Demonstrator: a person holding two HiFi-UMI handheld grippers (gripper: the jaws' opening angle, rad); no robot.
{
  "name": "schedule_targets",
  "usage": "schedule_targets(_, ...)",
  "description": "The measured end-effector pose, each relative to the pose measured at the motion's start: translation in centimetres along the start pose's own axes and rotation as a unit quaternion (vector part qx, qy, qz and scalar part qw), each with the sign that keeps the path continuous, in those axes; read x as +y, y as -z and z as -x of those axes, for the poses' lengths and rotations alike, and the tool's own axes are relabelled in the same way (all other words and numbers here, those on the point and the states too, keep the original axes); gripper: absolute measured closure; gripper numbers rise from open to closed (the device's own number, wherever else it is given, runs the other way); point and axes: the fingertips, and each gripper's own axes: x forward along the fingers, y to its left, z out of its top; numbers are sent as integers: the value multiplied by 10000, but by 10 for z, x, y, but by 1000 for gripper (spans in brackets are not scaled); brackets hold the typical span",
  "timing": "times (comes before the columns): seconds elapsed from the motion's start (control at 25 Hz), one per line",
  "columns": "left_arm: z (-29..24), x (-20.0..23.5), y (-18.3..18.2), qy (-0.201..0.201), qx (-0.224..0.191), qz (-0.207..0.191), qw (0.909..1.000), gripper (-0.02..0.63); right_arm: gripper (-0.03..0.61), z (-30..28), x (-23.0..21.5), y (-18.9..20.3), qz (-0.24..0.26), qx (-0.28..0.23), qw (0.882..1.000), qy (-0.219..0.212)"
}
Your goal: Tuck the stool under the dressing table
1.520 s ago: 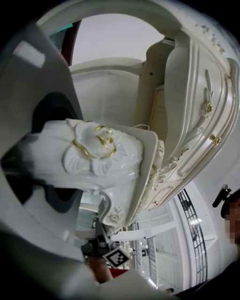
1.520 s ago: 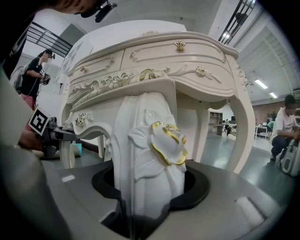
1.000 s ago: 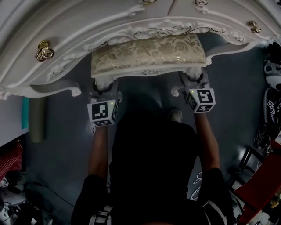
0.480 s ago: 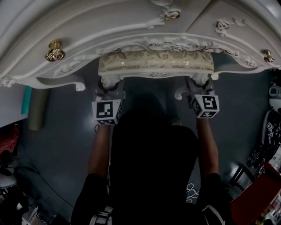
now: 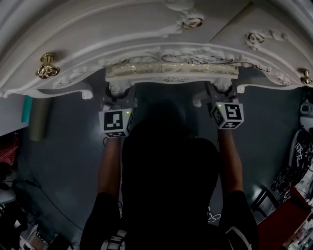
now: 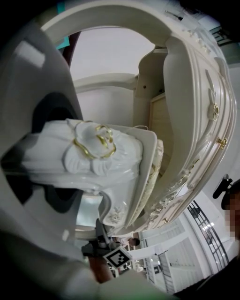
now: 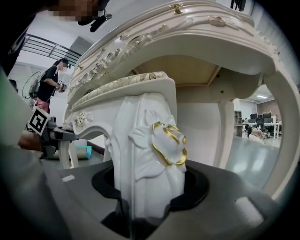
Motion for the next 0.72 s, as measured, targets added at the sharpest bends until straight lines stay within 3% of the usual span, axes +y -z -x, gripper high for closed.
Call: schedule_targets(0.72,-22,6,9,-160,-72,9,9998,350,334,-29,-13,2,95,-72,9999,-78)
